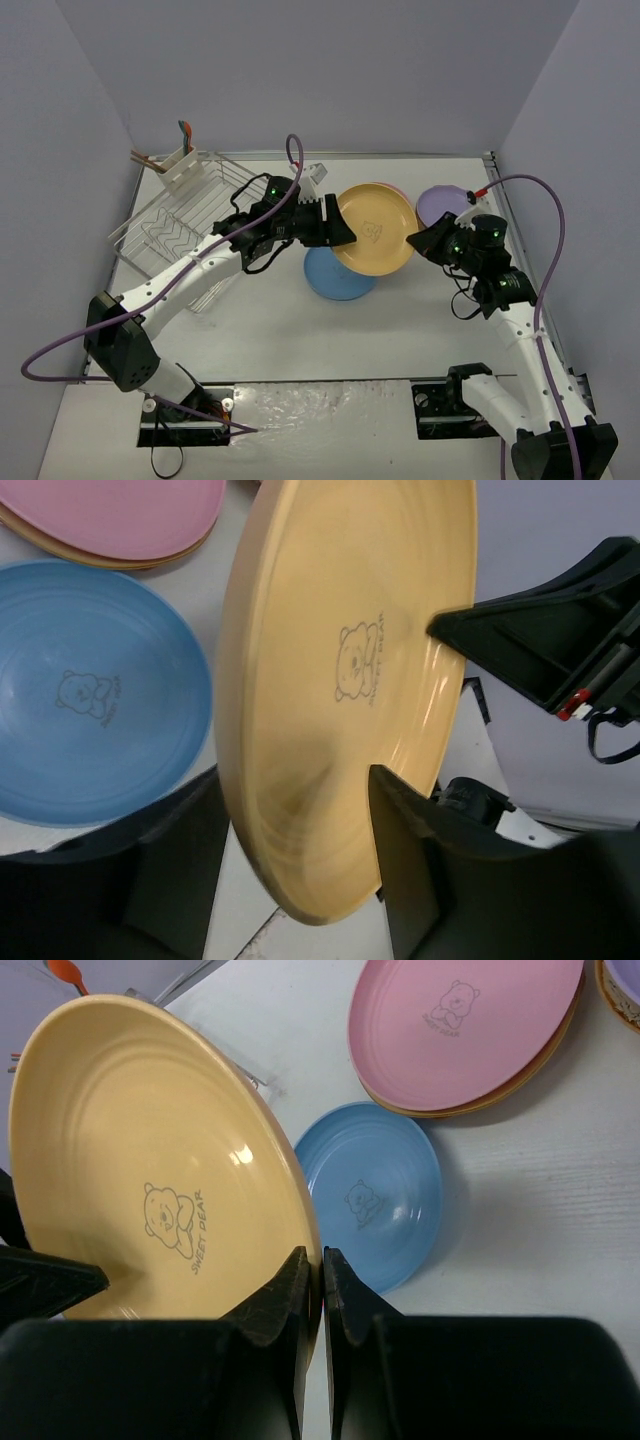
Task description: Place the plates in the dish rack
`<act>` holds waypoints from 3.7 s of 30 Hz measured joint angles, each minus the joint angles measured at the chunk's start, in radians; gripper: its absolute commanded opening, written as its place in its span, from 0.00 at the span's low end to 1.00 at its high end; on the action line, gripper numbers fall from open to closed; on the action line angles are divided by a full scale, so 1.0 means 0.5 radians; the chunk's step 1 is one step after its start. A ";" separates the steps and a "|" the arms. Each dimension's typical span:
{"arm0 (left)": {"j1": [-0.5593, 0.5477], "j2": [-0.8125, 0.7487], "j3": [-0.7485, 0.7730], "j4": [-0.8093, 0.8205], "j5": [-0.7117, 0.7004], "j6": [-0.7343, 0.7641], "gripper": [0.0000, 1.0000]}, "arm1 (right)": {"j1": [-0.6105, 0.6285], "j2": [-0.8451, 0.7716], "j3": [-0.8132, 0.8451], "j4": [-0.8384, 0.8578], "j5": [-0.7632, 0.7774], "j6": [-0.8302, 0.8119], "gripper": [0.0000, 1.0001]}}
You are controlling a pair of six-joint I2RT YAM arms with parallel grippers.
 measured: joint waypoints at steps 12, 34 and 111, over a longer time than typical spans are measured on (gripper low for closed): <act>0.015 -0.073 -0.116 0.077 -0.059 0.042 0.00 | 0.005 -0.007 -0.050 0.067 -0.062 -0.012 0.83; 0.867 -0.612 0.151 -0.631 -1.275 1.710 0.00 | 0.137 0.123 0.269 -0.037 -0.144 -0.409 1.00; 2.100 0.067 -0.076 0.092 -0.238 2.790 0.00 | 0.316 0.195 0.024 -0.086 -0.126 -0.528 1.00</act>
